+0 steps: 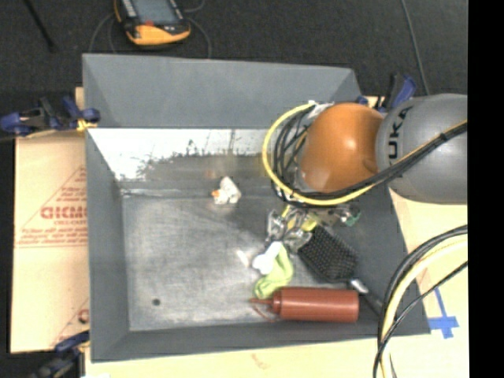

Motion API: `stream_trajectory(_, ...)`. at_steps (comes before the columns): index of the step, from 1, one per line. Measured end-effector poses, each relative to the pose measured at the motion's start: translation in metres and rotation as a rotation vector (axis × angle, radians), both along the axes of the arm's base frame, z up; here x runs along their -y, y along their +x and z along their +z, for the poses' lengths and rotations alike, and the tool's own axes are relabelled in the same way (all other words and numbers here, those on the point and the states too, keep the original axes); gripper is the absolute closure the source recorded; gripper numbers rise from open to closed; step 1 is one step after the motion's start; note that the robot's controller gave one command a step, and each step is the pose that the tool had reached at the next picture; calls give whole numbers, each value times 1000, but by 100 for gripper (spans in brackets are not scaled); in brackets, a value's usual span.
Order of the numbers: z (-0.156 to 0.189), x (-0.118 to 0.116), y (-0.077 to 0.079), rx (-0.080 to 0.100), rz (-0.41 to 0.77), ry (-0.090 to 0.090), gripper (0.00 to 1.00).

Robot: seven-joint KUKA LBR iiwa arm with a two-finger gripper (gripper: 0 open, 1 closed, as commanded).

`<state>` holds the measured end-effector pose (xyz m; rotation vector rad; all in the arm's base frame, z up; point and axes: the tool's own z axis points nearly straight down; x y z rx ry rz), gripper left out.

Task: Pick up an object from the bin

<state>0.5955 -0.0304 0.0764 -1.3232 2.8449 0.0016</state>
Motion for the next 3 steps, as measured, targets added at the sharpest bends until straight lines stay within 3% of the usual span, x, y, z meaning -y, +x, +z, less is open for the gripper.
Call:
stream_trajectory(1, 19, 0, -2, -8, 0, -1, 100)
stream_trajectory(3, 44, 1, 1, 6, -2, -3, 100)
